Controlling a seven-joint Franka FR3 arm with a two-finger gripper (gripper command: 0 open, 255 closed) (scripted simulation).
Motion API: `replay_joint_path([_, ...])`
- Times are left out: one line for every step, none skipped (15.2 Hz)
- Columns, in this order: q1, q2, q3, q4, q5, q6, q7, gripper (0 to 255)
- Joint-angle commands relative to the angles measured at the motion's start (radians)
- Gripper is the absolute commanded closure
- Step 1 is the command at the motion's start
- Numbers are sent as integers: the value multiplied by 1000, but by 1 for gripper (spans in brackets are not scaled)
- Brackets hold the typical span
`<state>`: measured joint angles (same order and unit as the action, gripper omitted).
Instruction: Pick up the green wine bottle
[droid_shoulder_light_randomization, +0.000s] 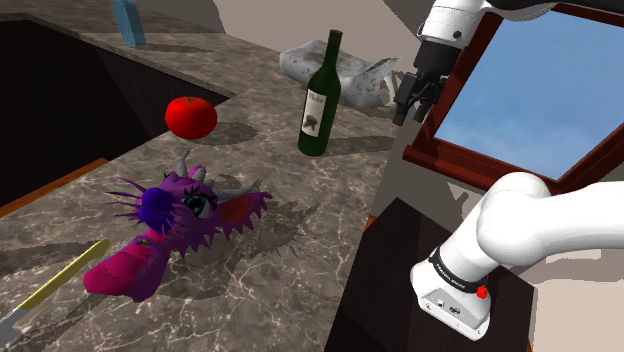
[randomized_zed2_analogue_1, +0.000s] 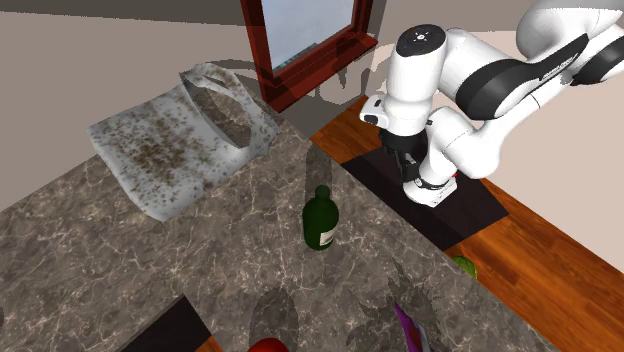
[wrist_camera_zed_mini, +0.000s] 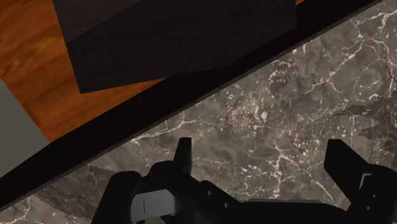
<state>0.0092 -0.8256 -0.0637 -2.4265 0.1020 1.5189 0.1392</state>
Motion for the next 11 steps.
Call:
replay_joint_path([0, 0, 0, 0, 0, 0, 0, 0])
replay_joint_path([1, 32, 10, 33, -1, 10, 11, 0])
replay_joint_path([2, 64, 20, 66, -4, 19, 22, 0])
replay_joint_path([2, 96, 29, 100, -6, 26, 32, 0])
replay_joint_path([2, 128, 39, 135, -10, 33, 44, 0])
replay_joint_path([2, 159, 48, 171, -14, 38, 55, 0])
replay_joint_path([2, 190, 57, 207, -19, 42, 67, 0])
replay_joint_path([1, 221, 66, 245, -25, 45, 78, 0])
replay_joint_path([0, 252, 75, 283, -31, 47, 90, 0])
replay_joint_path([-1, 283, 84, 322, -38, 48, 102, 0])
replay_joint_path([-3, 315, 93, 363, -45, 48, 114, 0])
